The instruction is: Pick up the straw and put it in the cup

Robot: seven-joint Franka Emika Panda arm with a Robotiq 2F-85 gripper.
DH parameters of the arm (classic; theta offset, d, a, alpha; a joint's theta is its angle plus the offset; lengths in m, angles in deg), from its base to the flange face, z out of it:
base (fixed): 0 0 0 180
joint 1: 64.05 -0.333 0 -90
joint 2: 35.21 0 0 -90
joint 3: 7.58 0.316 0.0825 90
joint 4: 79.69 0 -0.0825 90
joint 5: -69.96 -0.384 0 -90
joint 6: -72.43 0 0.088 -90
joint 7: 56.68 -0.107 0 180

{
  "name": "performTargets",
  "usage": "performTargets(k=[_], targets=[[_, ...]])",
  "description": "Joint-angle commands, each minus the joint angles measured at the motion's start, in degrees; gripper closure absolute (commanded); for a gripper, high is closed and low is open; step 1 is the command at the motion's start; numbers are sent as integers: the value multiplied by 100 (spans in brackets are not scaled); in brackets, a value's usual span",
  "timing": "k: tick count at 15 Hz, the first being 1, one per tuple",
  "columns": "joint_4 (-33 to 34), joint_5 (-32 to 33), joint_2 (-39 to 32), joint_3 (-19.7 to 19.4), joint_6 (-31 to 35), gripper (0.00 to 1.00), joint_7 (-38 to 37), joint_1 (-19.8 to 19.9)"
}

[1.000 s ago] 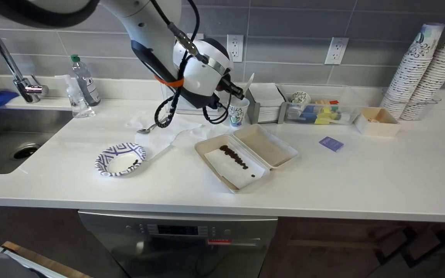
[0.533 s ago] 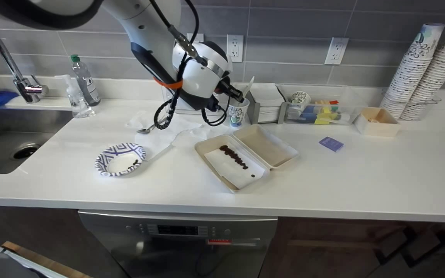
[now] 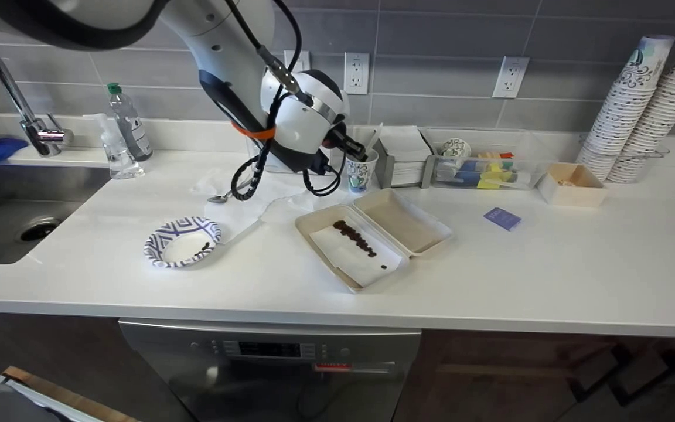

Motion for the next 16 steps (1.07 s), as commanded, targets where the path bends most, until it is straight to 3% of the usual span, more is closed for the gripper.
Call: performTargets(k=[1, 3, 10, 11, 13, 16], targets=[[-133, 9, 46, -16, -205, 63, -65, -64], [-156, 42, 89, -14, -186, 55, -94, -65], [-177, 106, 364, 41, -83, 3, -182, -116], [-162, 133, 380, 35, -85, 45, -189, -132], [-164, 133, 414, 23, -82, 40, -189, -154], [-326, -32, 627, 56, -155, 61, -45, -161]])
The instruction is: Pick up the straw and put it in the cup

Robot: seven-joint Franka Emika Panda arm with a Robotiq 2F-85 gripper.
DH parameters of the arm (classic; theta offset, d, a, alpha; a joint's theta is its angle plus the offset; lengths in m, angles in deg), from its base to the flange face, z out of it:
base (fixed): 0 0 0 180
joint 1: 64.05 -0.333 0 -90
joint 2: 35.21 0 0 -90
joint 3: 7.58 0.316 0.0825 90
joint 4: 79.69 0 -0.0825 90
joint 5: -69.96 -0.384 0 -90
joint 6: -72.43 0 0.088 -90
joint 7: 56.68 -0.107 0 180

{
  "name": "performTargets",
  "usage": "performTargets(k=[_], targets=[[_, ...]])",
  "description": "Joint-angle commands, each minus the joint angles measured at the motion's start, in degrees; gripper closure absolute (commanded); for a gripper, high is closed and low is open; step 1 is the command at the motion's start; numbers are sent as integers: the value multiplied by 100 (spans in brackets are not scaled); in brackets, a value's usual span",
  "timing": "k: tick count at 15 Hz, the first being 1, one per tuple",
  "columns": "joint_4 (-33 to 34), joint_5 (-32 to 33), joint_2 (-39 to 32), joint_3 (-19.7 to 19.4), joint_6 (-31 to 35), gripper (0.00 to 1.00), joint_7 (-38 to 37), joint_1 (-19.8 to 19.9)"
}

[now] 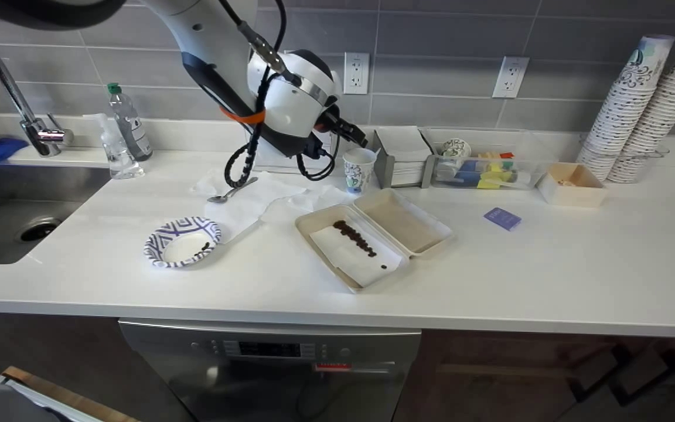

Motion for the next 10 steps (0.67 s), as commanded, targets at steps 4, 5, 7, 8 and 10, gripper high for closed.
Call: performTargets(k=[4, 5, 7, 8, 10], targets=[[-998, -886, 1033, 186, -348, 92, 672, 40], [-1272, -1518, 1307, -189, -327, 99, 1156, -329], [-1720, -2348, 1809, 344, -740, 100, 1969, 33], [-1938, -2812, 2073, 482, -1004, 100, 2361, 79], [-2354, -3725, 2465, 1013, -1384, 74, 3119, 443]])
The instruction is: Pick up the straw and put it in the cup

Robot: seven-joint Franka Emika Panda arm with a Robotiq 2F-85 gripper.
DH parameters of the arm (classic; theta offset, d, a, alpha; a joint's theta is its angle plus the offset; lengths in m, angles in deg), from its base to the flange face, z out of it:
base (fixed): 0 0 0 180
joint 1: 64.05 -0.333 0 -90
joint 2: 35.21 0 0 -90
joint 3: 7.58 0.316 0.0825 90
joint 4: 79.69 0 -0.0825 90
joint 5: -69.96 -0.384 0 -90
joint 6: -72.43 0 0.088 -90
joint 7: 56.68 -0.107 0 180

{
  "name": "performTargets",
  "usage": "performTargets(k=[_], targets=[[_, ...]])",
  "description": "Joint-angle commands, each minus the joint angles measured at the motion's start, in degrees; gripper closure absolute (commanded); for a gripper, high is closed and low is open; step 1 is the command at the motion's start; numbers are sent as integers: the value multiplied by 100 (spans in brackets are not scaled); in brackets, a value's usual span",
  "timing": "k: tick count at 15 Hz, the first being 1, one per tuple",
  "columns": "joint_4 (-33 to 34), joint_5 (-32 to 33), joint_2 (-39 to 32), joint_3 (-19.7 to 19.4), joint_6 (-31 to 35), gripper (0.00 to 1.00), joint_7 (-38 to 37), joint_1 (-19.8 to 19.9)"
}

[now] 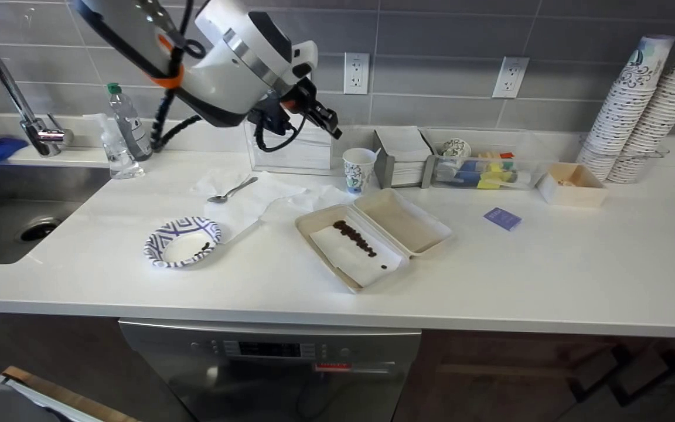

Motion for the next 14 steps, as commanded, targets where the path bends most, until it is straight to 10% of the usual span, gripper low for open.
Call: performTargets(k=[1, 3, 4, 9, 13, 14], targets=[[-968, -1588, 909, 740, -606, 72, 1312, 492], [-1096, -2506, 1081, 841, -872, 58, 2057, 463], [-1113, -2963, 1148, 47, -1012, 51, 2477, -395], [-1009, -5138, 1985, -489, -2773, 14, 4551, -1067], [-647, -5391, 2458, -692, -4436, 0, 5028, -1205], [-675, -5180, 2248, -641, -4000, 2, 4735, -1189]])
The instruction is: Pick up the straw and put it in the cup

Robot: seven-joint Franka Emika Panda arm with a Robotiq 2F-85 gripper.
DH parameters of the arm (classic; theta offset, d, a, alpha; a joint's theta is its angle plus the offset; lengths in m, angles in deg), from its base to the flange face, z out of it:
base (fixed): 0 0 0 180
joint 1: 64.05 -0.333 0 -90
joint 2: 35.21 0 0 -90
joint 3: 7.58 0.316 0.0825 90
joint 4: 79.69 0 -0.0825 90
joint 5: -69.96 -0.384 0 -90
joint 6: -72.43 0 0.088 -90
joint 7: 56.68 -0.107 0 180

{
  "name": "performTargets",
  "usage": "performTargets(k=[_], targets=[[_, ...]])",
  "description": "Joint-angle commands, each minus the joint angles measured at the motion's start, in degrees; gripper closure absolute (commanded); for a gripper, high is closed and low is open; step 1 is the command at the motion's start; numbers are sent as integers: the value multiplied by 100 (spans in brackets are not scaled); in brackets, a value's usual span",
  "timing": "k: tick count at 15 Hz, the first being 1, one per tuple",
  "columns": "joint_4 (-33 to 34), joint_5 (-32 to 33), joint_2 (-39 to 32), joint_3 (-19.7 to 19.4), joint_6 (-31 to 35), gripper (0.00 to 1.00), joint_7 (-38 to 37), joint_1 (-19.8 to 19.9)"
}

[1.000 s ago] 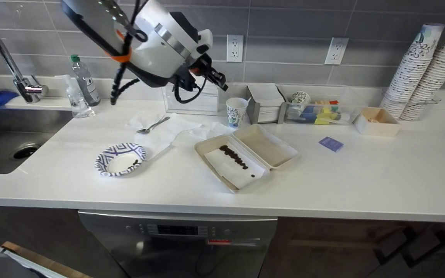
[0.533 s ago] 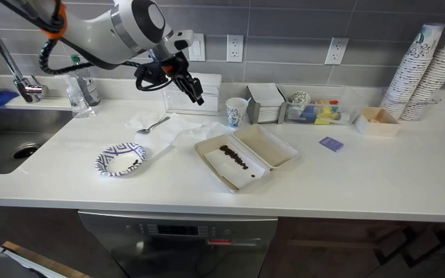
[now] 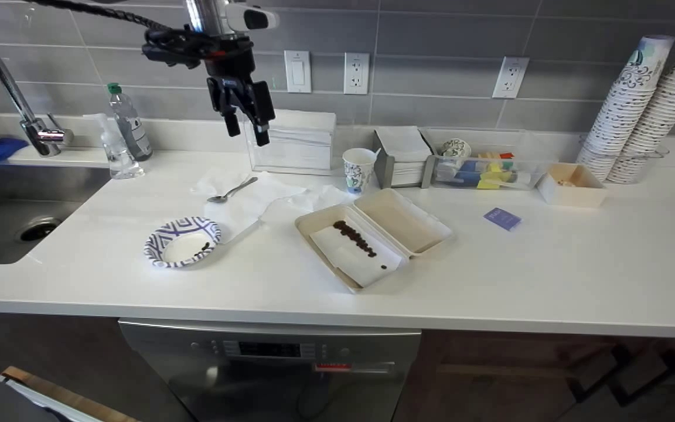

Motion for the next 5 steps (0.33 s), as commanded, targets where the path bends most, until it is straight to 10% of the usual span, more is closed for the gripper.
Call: performTargets(k=[1, 5], targets=[[56, 5, 123, -119, -248, 0, 61, -115], [59, -19, 214, -137, -360, 0, 143, -123]])
